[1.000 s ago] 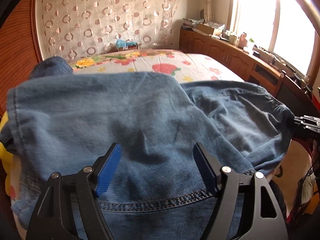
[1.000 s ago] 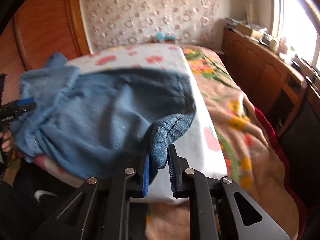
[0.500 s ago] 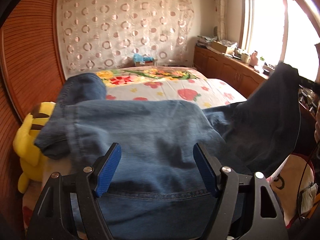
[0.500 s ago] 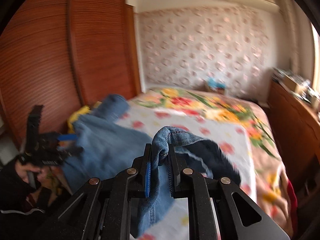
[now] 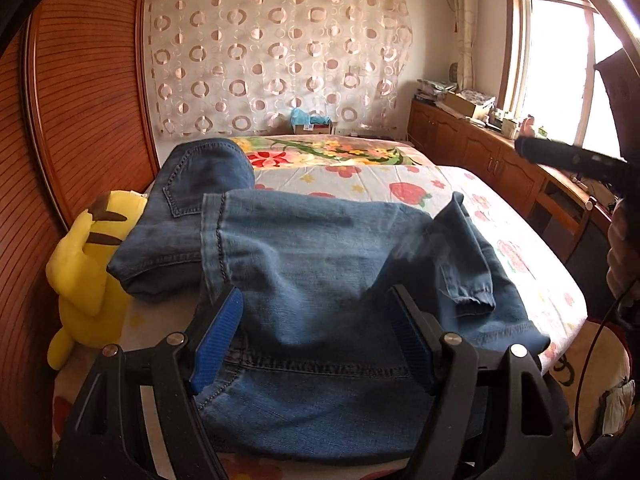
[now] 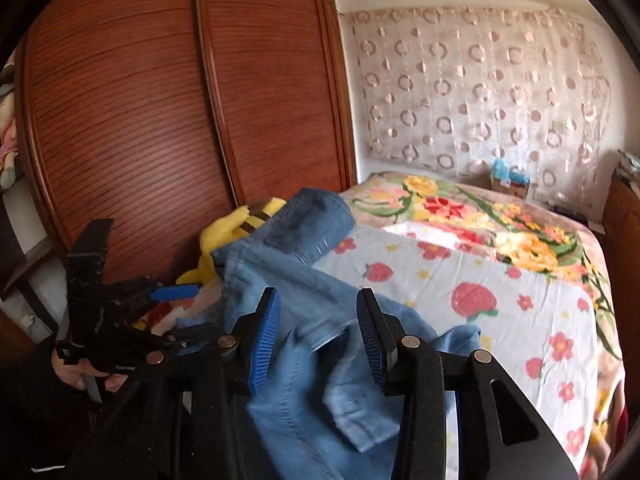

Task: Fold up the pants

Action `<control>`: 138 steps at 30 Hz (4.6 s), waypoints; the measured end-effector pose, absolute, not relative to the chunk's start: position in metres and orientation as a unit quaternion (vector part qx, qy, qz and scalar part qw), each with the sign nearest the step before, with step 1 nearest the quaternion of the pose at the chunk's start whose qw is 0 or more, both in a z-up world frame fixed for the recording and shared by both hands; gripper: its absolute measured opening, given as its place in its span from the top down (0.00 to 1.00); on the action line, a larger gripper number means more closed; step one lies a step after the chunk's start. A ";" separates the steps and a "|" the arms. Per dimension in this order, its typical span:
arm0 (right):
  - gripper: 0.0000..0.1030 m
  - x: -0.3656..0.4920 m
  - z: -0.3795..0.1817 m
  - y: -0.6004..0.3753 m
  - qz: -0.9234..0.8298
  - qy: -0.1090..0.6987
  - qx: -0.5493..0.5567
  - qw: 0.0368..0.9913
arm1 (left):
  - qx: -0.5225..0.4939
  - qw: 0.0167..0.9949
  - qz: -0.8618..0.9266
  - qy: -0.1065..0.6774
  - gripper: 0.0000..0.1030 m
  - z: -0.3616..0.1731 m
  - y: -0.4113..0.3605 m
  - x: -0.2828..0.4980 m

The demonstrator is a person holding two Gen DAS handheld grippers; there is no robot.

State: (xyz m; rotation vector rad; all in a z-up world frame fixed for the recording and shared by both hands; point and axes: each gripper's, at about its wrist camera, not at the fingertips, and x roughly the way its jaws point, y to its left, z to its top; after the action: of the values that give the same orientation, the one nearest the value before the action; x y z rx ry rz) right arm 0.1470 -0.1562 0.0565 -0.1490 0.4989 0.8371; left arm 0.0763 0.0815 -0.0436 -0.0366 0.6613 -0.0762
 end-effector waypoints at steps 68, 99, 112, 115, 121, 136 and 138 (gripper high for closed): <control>0.97 0.266 0.107 0.080 0.467 0.303 -0.090 0.826 | -0.044 0.925 -0.049 0.375 0.84 -0.074 0.104 0.032; 0.55 0.274 0.051 -0.120 0.349 0.341 -0.036 0.872 | -0.036 0.931 -0.030 0.361 0.32 -0.066 0.106 0.054; 0.74 0.319 0.011 -0.104 0.378 0.421 0.058 0.823 | -0.026 0.934 -0.027 0.356 0.32 -0.062 0.095 0.061; 0.82 0.330 0.011 -0.103 0.374 0.424 0.051 0.823 | -0.025 0.933 -0.029 0.357 0.32 -0.063 0.093 0.061; 0.94 0.332 0.028 -0.095 0.367 0.401 0.038 0.838 | -0.021 0.932 -0.028 0.360 0.32 -0.067 0.092 0.061; 0.98 0.299 0.067 -0.094 0.350 0.305 0.004 0.886 | -0.032 0.929 -0.022 0.367 0.32 -0.074 0.099 0.060; 0.92 0.296 0.060 -0.099 0.347 0.311 0.001 0.885 | -0.031 0.931 -0.023 0.362 0.32 -0.071 0.097 0.059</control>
State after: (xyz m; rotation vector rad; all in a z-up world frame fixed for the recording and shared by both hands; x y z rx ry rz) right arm 0.2963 -0.0986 0.0597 0.0020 0.6470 0.7221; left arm 0.0592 0.0974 -0.0710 -0.0635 0.7416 -0.0470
